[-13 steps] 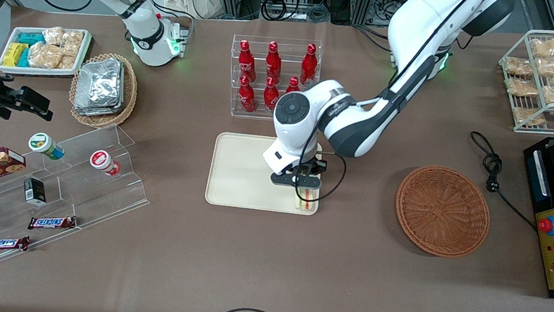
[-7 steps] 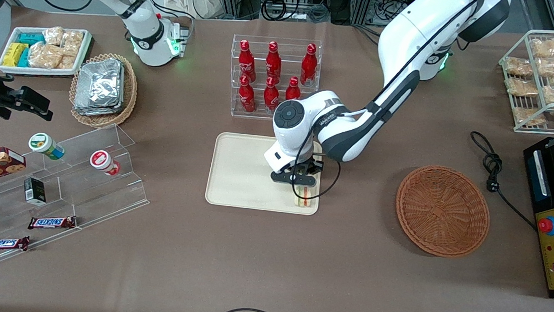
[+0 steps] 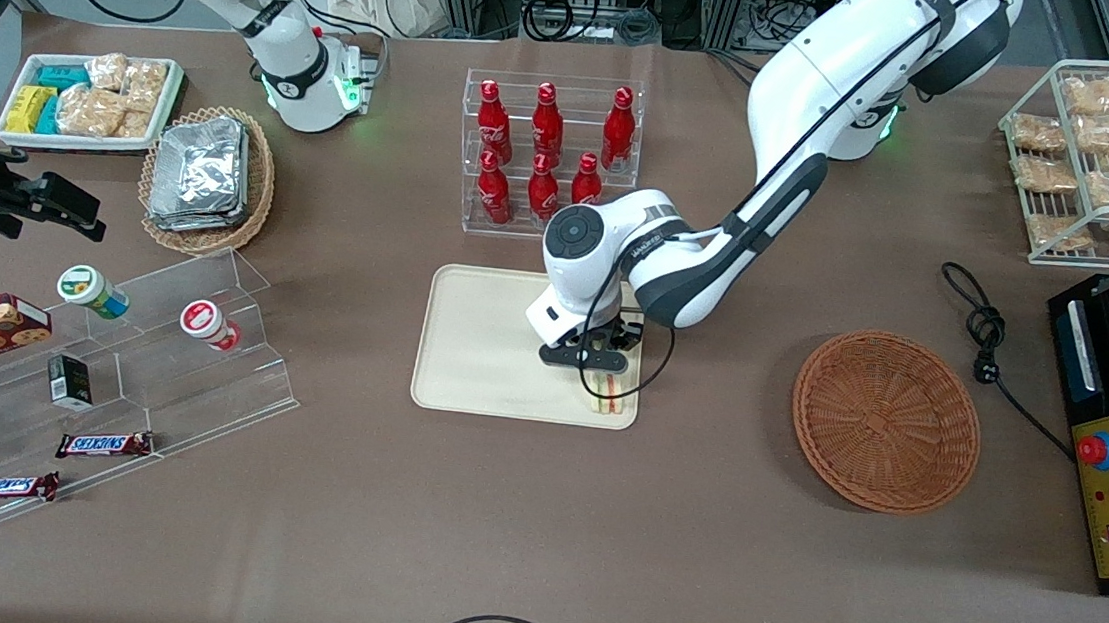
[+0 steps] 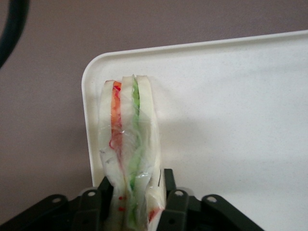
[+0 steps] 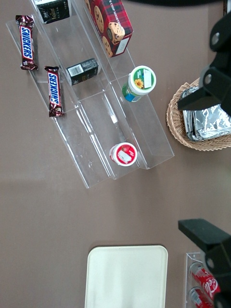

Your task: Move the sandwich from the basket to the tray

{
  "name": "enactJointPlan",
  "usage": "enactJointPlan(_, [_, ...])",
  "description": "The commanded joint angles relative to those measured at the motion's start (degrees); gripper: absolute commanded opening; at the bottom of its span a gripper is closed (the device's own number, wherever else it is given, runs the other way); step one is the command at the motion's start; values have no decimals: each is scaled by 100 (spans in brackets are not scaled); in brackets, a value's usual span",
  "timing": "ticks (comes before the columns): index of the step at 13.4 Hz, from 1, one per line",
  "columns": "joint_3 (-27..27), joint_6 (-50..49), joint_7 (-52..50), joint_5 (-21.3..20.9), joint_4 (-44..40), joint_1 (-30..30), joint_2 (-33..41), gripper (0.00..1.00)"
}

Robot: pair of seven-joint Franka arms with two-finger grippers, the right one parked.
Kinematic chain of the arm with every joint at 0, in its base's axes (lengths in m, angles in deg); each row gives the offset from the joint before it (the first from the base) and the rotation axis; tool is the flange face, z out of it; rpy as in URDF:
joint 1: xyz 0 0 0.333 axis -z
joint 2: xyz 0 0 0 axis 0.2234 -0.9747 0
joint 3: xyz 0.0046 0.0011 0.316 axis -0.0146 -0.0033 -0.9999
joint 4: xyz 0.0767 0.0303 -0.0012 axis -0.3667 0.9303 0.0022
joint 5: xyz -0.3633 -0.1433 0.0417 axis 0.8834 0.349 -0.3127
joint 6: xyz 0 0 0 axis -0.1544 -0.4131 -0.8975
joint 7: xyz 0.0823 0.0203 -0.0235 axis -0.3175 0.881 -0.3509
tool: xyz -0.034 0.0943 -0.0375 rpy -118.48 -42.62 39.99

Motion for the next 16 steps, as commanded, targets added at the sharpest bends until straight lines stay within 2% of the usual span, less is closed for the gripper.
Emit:
enactJointPlan(1, [-9,269,-73,-51,343,-88,396,100])
enactJointPlan(3, [-9,279,93,63,484,-229,852,100])
enactJointPlan(4, [-18,270,321,360,520,-334,1124,100])
enactJointPlan(5, [-61,226,697,824,529,-404,1405,100])
enactJointPlan(8, [-692,95,2322,2099,607,-729,2162,100])
enactJointPlan(9, [-921,7,2701,2469,651,-852,2382,100])
enactJointPlan(10, [-1115,-211,2992,2655,669,-966,2601,100])
enactJointPlan(14, [-1405,-1687,3801,2701,678,-1765,3463,100])
enactJointPlan(16, [-1826,-2092,4451,2709,678,-1811,3806,100])
